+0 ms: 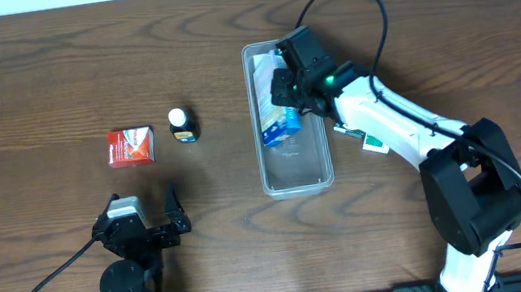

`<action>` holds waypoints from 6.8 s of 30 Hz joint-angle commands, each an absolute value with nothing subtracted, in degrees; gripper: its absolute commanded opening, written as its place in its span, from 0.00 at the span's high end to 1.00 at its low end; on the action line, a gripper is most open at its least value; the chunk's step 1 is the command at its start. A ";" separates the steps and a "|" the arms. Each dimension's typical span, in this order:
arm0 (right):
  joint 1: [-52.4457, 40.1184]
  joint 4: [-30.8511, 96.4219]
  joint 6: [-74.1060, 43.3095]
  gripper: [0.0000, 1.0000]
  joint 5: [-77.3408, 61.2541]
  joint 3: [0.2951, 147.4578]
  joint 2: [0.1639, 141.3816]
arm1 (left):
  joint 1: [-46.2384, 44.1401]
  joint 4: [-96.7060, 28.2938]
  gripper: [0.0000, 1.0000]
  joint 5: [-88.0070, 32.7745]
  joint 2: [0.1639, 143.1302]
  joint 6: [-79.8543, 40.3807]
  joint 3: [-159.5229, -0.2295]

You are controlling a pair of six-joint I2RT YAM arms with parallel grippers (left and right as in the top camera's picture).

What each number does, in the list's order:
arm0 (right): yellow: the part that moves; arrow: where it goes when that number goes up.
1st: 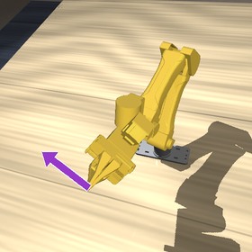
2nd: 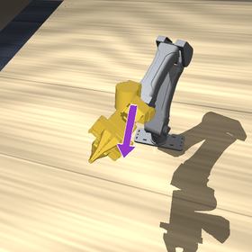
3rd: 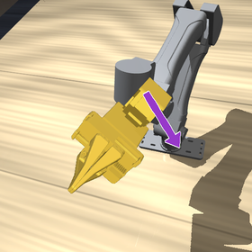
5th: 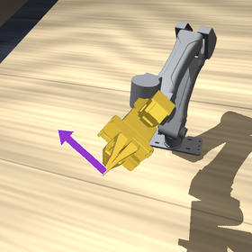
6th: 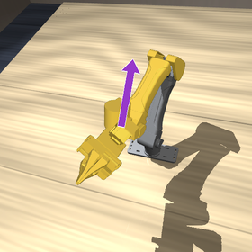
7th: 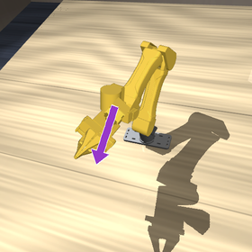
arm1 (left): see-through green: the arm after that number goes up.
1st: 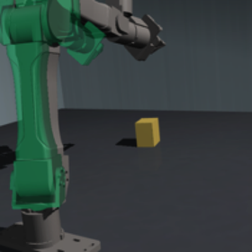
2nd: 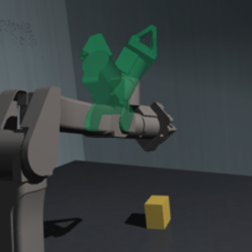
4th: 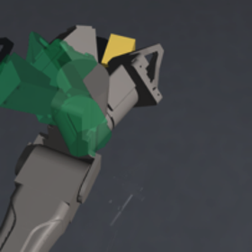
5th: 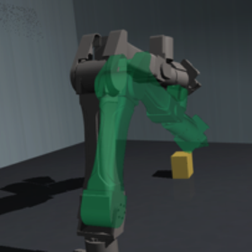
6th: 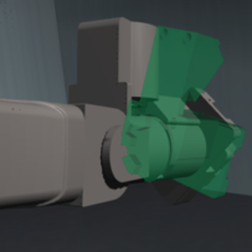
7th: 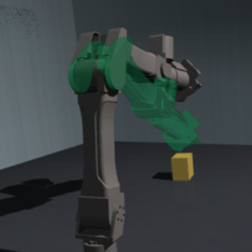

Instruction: Pack container

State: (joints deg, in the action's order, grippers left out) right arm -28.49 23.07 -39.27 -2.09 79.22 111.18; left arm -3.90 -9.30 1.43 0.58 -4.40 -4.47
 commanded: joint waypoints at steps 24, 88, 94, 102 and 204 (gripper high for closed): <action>-31.14 29.47 -26.87 0.99 -1.98 79.37 103.53 | -4.10 -9.98 0.02 1.04 0.23 -3.64 -2.85; -9.72 48.31 -34.89 0.12 4.21 69.25 100.40 | -4.10 -9.98 0.02 1.04 0.23 -3.64 -2.85; -7.44 44.40 -34.92 0.15 3.57 68.51 105.82 | -4.10 -9.98 0.02 1.04 0.23 -3.64 -2.85; -7.42 43.92 -34.89 0.23 3.42 68.47 108.86 | -4.10 -9.98 0.02 1.04 0.23 -3.64 -2.85; -31.64 50.70 7.55 0.28 -9.30 76.93 103.31 | -4.10 -9.98 0.02 1.04 0.23 -3.64 -2.85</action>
